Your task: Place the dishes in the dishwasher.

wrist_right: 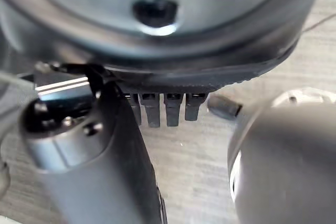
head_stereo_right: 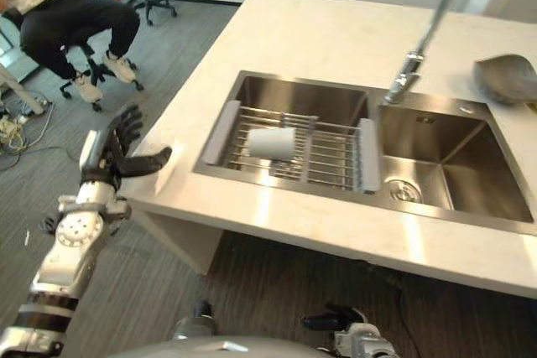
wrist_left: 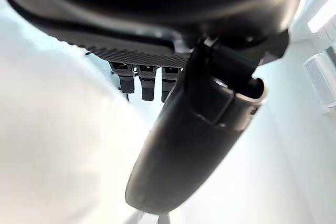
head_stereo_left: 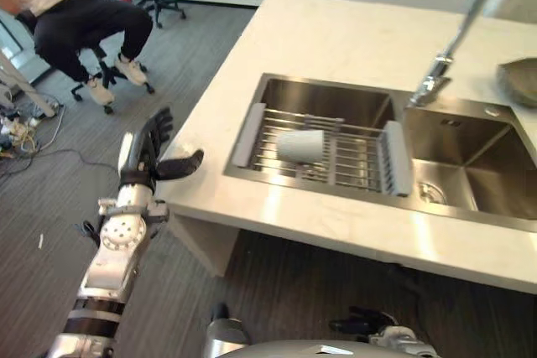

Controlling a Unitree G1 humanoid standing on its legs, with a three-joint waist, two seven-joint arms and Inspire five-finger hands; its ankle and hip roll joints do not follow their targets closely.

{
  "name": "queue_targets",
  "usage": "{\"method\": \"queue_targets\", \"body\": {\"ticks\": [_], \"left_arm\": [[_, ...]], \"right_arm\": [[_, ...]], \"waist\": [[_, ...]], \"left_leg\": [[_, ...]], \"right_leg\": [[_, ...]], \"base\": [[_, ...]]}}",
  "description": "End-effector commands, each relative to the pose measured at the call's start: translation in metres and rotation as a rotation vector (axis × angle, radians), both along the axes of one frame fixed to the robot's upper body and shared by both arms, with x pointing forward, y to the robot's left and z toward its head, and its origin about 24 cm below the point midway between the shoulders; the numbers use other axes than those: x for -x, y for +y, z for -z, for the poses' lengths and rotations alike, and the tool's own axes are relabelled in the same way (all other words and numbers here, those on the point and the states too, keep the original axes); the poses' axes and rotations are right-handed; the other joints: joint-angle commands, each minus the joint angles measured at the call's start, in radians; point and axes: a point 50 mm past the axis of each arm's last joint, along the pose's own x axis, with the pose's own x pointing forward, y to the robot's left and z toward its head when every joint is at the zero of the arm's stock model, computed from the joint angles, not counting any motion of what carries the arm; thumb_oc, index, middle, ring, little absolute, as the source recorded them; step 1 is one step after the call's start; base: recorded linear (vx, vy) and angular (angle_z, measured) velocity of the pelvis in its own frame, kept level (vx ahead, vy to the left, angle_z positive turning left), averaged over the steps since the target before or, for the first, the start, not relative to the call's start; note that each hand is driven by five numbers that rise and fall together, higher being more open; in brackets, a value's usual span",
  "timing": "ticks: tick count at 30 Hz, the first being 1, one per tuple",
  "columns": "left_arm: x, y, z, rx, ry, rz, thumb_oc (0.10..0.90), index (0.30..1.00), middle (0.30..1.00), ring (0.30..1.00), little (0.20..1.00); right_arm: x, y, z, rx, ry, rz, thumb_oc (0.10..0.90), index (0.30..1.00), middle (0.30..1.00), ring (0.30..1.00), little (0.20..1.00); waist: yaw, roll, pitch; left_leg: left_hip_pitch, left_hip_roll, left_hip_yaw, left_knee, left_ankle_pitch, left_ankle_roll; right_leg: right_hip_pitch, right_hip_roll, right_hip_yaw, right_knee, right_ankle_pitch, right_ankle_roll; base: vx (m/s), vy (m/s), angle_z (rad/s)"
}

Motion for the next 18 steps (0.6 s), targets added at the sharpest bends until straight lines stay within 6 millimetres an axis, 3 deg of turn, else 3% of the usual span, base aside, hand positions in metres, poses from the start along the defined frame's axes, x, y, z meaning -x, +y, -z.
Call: {"method": "queue_targets", "body": {"ticks": [1,2,4,7,8,10,14,15,18], "left_arm": [[-0.025,0.0,-0.091,-0.115,-0.35,0.081,0.8,0.9,0.9,0.9,0.9],[-0.031,-0.005,-0.097,-0.134,-0.359,0.105,0.8,0.9,0.9,0.9,0.9],[-0.035,-0.01,-0.101,-0.143,-0.37,0.121,0.8,0.9,0.9,0.9,0.9],[-0.042,-0.018,-0.107,-0.162,-0.392,0.145,0.8,0.9,0.9,0.9,0.9],[-0.042,-0.018,-0.107,-0.162,-0.392,0.145,0.8,0.9,0.9,0.9,0.9],[-0.045,-0.022,-0.112,-0.194,-0.4,0.16,0.8,0.9,0.9,0.9,0.9],[-0.047,-0.023,-0.112,-0.217,-0.394,0.168,0.8,0.9,0.9,0.9,0.9],[-0.048,-0.024,-0.11,-0.227,-0.385,0.174,0.8,0.9,0.9,0.9,0.9],[-0.049,-0.026,-0.11,-0.264,-0.372,0.2,0.8,0.9,0.9,0.9,0.9]], "right_arm": [[-0.039,0.009,-0.01,0.004,-0.102,-0.11,0.8,0.9,0.9,0.9,0.9],[-0.036,-0.011,-0.014,0.061,-0.096,-0.101,0.8,0.9,0.9,0.9,0.9],[-0.033,-0.02,-0.016,0.081,-0.091,-0.083,0.8,0.9,0.9,0.9,0.9],[-0.018,-0.038,-0.016,0.111,-0.043,-0.056,0.8,0.9,0.9,0.9,0.9],[-0.019,-0.038,-0.016,0.111,-0.043,-0.056,0.8,0.9,0.9,0.9,0.9],[-0.013,-0.039,-0.015,0.116,-0.031,-0.029,0.8,0.9,0.9,0.9,0.9],[0.002,-0.032,-0.009,0.089,-0.01,0.027,0.8,0.9,0.9,0.9,0.9],[0.012,-0.026,-0.005,0.069,0.014,0.035,0.8,0.9,0.9,0.9,0.9],[0.017,-0.021,-0.002,0.055,0.029,0.02,0.8,0.9,0.9,0.9,0.9]], "waist": [[0.014,-0.045,0.02],[-0.007,-0.038,0.031],[-0.021,-0.041,0.041],[-0.023,-0.047,0.049],[-0.023,-0.048,0.048],[-0.008,-0.032,0.05],[-0.038,-0.011,0.037],[-0.053,0.007,0.024],[-0.064,0.02,0.014]], "left_leg": [[-0.005,0.033,-0.035,0.063,-0.021,0.02],[-0.033,0.046,-0.023,0.092,0.034,0.035],[-0.046,0.037,0.009,0.113,0.029,0.048],[-0.057,-0.087,0.045,0.111,-0.068,0.072],[-0.057,-0.088,0.046,0.11,-0.067,0.072],[-0.055,-0.126,-0.077,0.06,-0.072,0.057],[-0.031,-0.121,-0.042,-0.03,-0.034,0.047],[-0.002,-0.112,-0.019,-0.06,-0.028,0.035],[0.016,-0.119,-0.03,-0.061,-0.05,0.037]], "right_leg": [[-0.048,-0.027,0.014,0.032,-0.033,0.01],[-0.032,0.01,-0.022,0.023,-0.044,-0.022],[-0.018,0.019,-0.046,0.004,-0.041,-0.034],[0.005,0.039,-0.073,-0.059,-0.025,-0.037],[0.003,0.038,-0.072,-0.059,-0.024,-0.037],[0.004,0.048,-0.053,-0.073,-0.03,-0.037],[-0.001,0.045,-0.067,-0.079,-0.026,-0.029],[-0.008,0.042,-0.068,-0.079,-0.02,-0.021],[-0.018,0.04,-0.054,-0.079,-0.01,-0.014]], "base": [[-0.01,-0.342,0.23],[-0.01,-0.337,0.16],[-0.03,-0.265,0.33],[0.0,-0.22,0.26],[0.07,-0.039,-0.03],[0.07,0.0,-0.33],[0.02,0.087,-0.2],[0.03,0.088,-0.06],[0.03,0.054,-0.14]]}}
